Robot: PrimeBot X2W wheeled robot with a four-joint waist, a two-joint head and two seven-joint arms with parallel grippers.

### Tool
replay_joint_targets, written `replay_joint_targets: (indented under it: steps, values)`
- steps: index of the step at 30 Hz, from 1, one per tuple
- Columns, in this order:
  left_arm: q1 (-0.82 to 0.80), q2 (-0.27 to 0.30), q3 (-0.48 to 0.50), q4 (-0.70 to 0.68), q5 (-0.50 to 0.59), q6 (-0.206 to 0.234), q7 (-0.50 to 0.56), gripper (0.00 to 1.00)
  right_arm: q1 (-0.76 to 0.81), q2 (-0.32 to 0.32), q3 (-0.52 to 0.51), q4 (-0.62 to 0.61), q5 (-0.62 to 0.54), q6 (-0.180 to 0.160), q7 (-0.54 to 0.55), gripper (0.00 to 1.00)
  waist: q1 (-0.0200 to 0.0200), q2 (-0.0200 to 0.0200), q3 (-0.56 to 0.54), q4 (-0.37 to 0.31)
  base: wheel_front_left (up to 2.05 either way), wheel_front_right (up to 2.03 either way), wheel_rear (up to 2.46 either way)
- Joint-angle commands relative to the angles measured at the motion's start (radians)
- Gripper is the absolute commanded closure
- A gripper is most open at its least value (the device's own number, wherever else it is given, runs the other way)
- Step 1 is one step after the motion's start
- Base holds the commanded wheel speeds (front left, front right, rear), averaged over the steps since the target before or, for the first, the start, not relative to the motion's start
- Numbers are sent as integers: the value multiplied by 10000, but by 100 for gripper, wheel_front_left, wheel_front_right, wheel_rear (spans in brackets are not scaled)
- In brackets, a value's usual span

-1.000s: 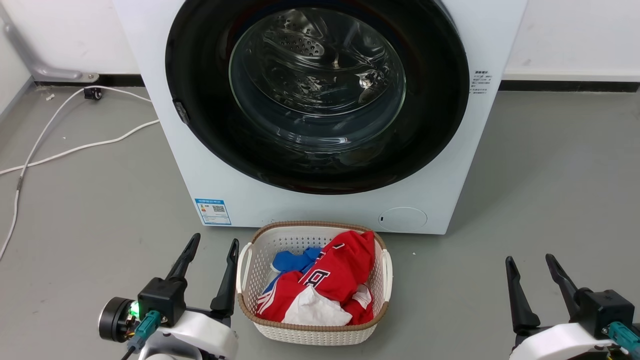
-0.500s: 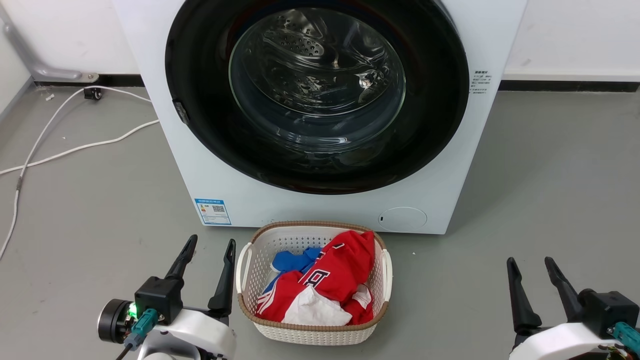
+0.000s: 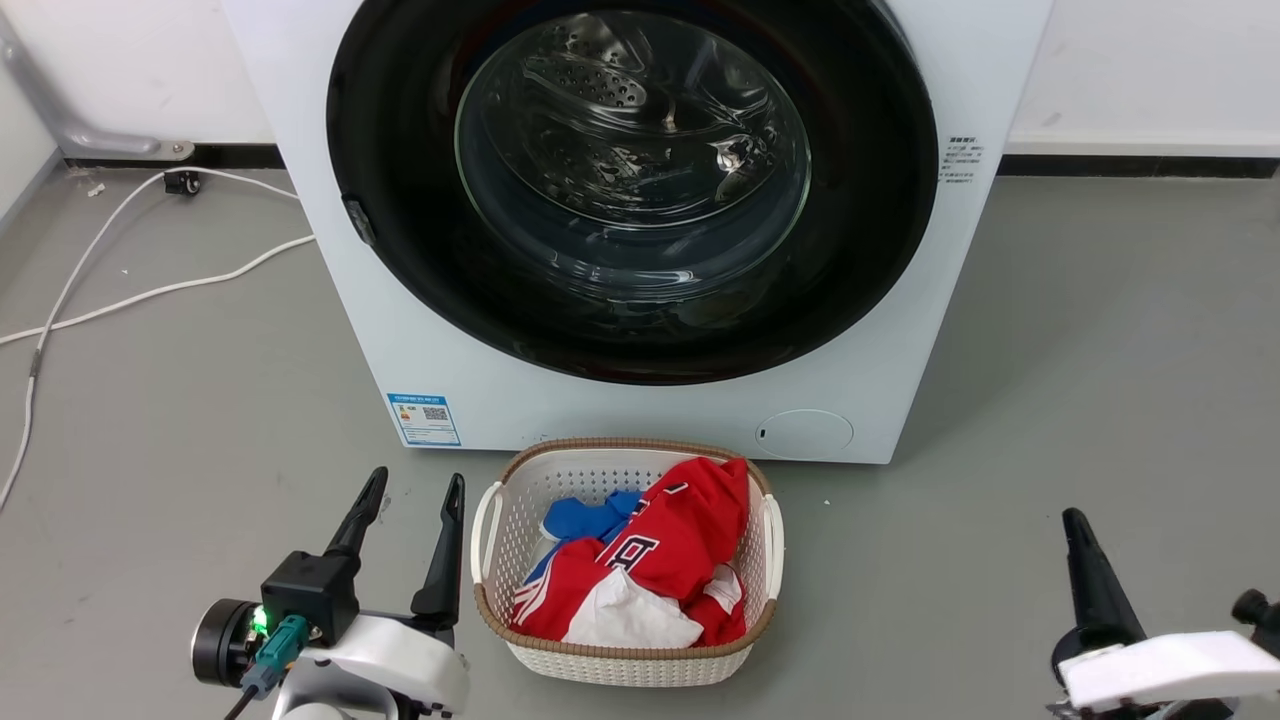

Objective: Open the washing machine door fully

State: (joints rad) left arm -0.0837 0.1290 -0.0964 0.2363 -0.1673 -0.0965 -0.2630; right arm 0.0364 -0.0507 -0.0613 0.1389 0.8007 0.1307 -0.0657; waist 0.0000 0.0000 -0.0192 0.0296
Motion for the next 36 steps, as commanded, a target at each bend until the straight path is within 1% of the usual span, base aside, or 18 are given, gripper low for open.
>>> replay_joint_targets:
  steps: [1,4,5,8,10,11,14,15,16,22,26,30,34,36]
  values:
    - [-106,-20,8,-24,-13,-11,-25,0,-151,8,-113,104,558,1,89,100,0,0,4,3,0,0,0]
    - [-115,-39,-1,-38,-18,-47,-25,0,-382,8,-429,276,2202,1,288,100,0,0,21,25,0,0,0]
    - [-124,-54,4,-54,-32,-57,-25,0,-457,10,-541,402,3023,1,395,100,0,0,30,32,0,0,0]
    - [-146,-80,23,-94,-29,-73,-25,0,-823,5,-976,829,4960,2,739,100,0,0,76,62,0,0,0]
    - [-164,-90,53,-154,-41,-61,-25,0,-1185,5,-1314,1141,5945,2,961,100,0,0,151,66,0,0,0]
    - [-198,-98,50,-191,-45,-72,-25,0,-1350,4,-1511,1291,6219,2,1014,100,0,0,231,87,0,0,0]
    - [-335,-100,34,-318,-97,-121,-25,0,-2039,-295,-2038,1933,6333,2,1219,100,0,0,549,140,0,0,0]
    - [-393,-88,46,-382,-114,-139,-25,0,-2401,-297,-2202,2158,6534,2,1324,100,0,0,685,138,0,0,0]
    - [-557,-70,68,-582,-243,-175,-25,0,-3437,-627,-2572,2972,6714,1,1574,100,0,0,1133,140,0,0,0]
    - [-1024,117,-60,-987,-489,-287,-25,0,-5878,-1341,-2840,4679,6785,2,2084,100,0,0,2071,242,0,0,0]
    - [-1378,239,-147,-1263,-602,-314,-25,0,-7559,-1890,-2773,5936,6652,2,2549,100,0,0,2642,410,0,0,0]
    - [-1707,257,-284,-1466,-732,-329,-25,0,-9249,-2510,-2544,7191,6264,2,3086,100,0,0,3205,647,0,0,0]
    - [-2003,272,-440,-1629,-833,-337,-25,0,-10983,-2912,-1992,8348,5632,2,3869,100,0,0,3711,818,0,0,0]
    - [-2143,276,-490,-1719,-853,-342,-25,0,-11779,-2980,-1663,8851,5270,2,4296,100,0,0,3926,881,0,0,0]
